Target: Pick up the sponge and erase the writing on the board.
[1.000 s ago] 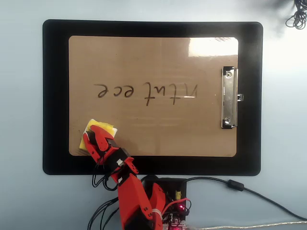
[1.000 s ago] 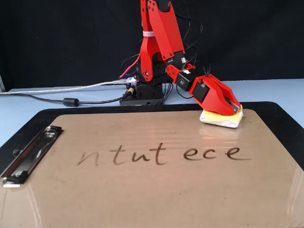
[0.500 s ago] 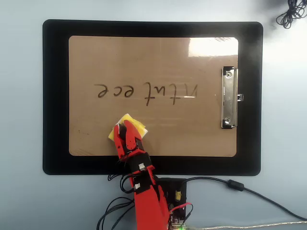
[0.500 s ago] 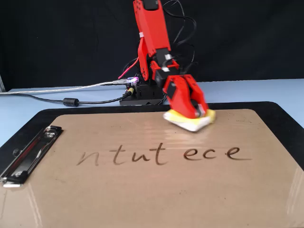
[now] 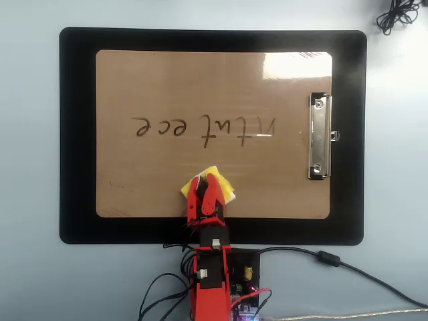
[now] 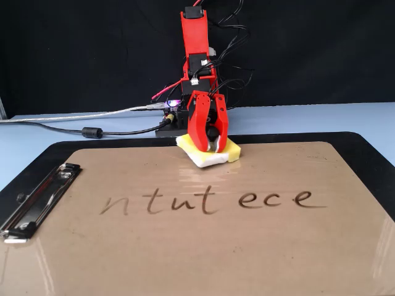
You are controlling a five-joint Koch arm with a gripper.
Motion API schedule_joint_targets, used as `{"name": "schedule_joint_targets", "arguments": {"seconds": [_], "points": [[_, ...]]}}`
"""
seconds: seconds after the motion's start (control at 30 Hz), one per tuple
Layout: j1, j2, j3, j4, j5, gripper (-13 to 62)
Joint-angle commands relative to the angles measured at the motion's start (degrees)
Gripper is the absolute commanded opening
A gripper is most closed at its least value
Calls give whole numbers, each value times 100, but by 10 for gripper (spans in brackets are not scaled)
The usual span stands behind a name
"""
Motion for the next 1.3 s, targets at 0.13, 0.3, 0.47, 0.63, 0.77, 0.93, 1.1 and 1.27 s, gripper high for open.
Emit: {"name": "schedule_joint_targets", "arguments": {"seconds": [0.13, 0.3, 0.47, 0.63, 0.77, 0.93, 1.1, 1.27], "points": [[1195, -70, -475, 123, 88, -82], [1881, -149, -334, 598, 158, -82], [2426, -167, -237, 598, 132, -82], [2707, -563, -360, 501, 105, -82], [2707, -2065, -1441, 281, 114, -82], [2707, -3902, -2944, 88, 97, -82], [2707, -5599, -4465, -18, -132, -82], [2637, -7233, -6196, -88, -308, -82]]}}
